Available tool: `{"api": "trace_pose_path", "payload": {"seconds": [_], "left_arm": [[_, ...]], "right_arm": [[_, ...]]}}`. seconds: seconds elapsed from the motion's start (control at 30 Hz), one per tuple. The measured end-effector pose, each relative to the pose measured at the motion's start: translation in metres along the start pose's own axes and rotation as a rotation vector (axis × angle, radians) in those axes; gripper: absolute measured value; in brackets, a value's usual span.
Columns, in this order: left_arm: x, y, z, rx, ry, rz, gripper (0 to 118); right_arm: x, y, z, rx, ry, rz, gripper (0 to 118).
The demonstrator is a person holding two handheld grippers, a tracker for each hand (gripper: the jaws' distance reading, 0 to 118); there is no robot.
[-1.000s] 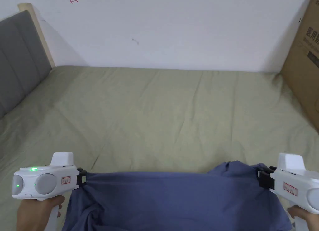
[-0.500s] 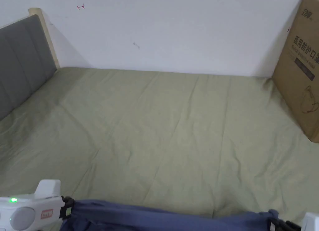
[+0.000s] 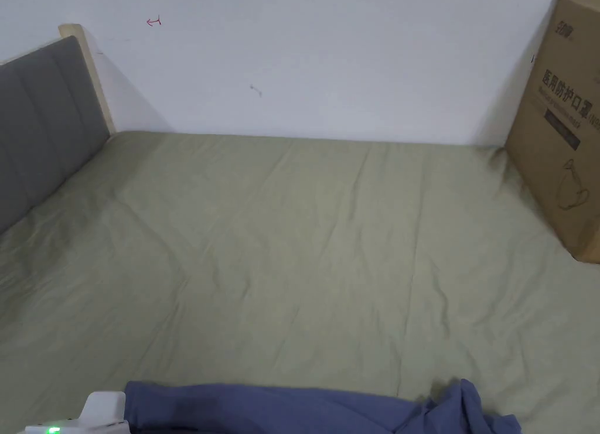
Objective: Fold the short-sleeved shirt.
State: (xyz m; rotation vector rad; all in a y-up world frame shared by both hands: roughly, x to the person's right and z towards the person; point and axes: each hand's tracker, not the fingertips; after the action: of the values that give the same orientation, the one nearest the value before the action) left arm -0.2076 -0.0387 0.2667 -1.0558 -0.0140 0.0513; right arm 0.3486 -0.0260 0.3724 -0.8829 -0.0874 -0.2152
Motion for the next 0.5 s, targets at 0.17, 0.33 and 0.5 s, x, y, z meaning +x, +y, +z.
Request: {"api": "trace_pose_path", "payload": {"seconds": [0.17,0.33,0.5], "left_arm": [[0.005,0.015,0.042,0.157,-0.082,0.098,89],[0.029,0.044,0.098,0.426,-0.110,0.069,103],[0.057,0.068,0.129,0.655,-0.082,-0.020,103]], "right_arm": [[-0.017,0.031,0.042,0.139,-0.026,0.110,85],[-0.044,0.077,0.085,0.345,-0.007,0.159,93],[-0.077,0.112,0.120,0.548,-0.006,0.198,92]]}}
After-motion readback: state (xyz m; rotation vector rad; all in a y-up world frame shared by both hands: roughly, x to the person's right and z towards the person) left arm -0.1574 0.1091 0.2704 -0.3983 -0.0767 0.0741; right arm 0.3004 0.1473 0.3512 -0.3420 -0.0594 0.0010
